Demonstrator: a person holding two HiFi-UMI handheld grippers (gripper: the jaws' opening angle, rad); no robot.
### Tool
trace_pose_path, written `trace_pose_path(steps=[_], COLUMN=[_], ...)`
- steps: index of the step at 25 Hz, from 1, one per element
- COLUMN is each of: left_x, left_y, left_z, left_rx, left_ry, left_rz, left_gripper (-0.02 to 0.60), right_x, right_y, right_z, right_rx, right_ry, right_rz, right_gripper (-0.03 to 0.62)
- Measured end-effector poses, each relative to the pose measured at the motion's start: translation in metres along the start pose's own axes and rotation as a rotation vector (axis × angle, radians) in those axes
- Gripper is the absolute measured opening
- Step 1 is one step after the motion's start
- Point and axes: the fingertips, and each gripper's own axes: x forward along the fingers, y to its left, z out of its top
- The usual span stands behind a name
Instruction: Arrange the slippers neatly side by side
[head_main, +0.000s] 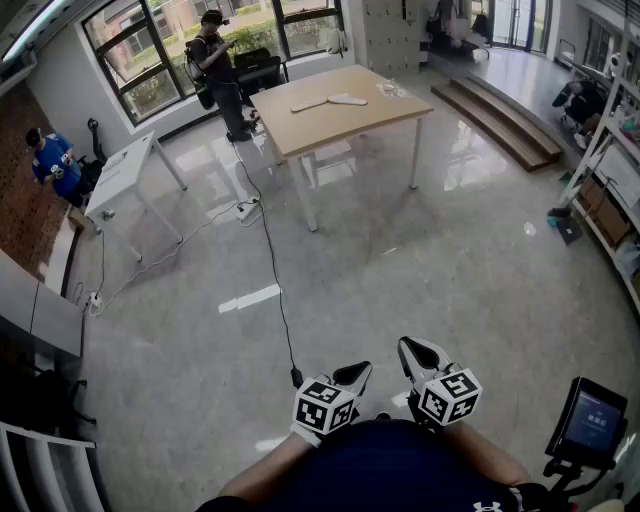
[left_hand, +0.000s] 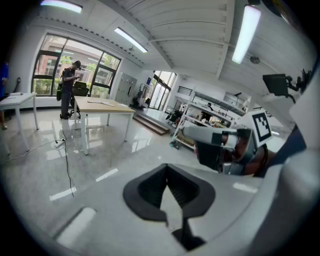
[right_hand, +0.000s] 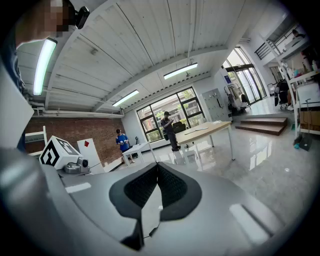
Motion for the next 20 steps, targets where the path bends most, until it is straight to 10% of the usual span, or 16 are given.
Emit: trace_pose_path(steps=[20], left_x=[0.018], left_y=[0.045], left_z=[0.012], left_rx=[-0.060], left_ry=[0.033], left_rz=[-0.024], left_gripper=[0.003], right_x=[0.051], right_y=[-0.018], right_z=[-0.006], right_rx=[0.026], right_ry=[0.066], right_rz=[-0.026], right_gripper=[0.011])
